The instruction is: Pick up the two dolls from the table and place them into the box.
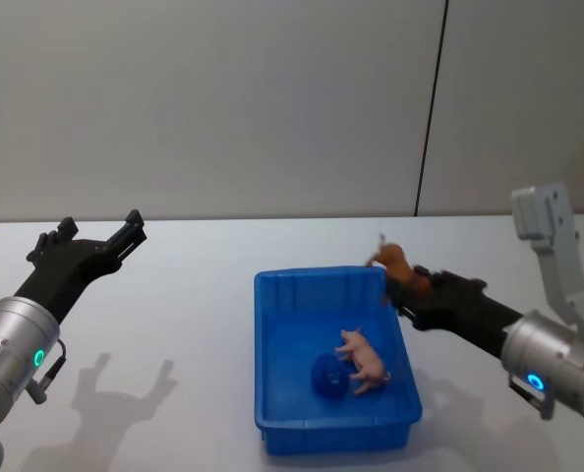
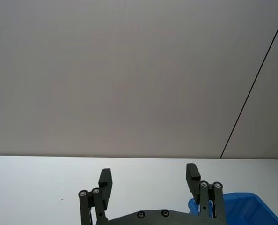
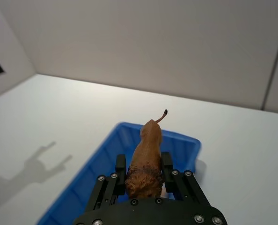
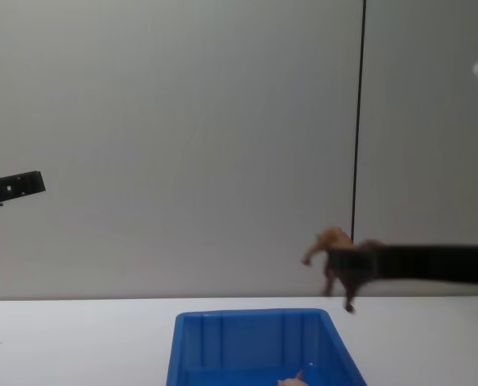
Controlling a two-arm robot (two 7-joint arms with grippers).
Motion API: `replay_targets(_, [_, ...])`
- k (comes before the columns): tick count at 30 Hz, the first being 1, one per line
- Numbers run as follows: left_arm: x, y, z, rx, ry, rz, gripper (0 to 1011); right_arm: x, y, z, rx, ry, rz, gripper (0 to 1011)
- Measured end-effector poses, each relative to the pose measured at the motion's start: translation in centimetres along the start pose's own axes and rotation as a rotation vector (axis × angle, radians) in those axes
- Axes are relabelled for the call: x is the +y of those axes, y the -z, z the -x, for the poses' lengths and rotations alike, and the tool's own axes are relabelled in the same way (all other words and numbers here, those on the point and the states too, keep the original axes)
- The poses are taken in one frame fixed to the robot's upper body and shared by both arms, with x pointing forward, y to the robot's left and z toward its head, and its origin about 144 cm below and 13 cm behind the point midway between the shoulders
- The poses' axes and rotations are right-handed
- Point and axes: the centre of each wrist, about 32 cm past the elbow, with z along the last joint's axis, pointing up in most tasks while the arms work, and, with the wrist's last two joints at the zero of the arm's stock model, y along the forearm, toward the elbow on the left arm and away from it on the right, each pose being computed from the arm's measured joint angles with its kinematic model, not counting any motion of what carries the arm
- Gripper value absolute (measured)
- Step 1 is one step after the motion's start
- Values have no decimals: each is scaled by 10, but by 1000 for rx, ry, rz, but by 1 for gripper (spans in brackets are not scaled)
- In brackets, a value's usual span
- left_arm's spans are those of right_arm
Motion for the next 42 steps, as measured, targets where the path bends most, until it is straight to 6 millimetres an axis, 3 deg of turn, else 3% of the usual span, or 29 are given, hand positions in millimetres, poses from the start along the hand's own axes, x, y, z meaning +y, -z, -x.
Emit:
replay_targets(9, [0, 0, 0, 0, 0, 0, 1001, 12, -15, 7, 38, -102, -27, 430])
replay_targets(22, [0, 0, 0, 0, 0, 0, 1001, 24, -20, 13, 47, -81, 91, 433])
replay_targets(36, [0, 0, 0, 0, 0, 0, 1001, 34, -16, 18, 25, -15, 214, 868])
replay_targets(42, [0, 0, 0, 0, 0, 0, 1001, 32, -19, 17, 26, -10, 208, 1001])
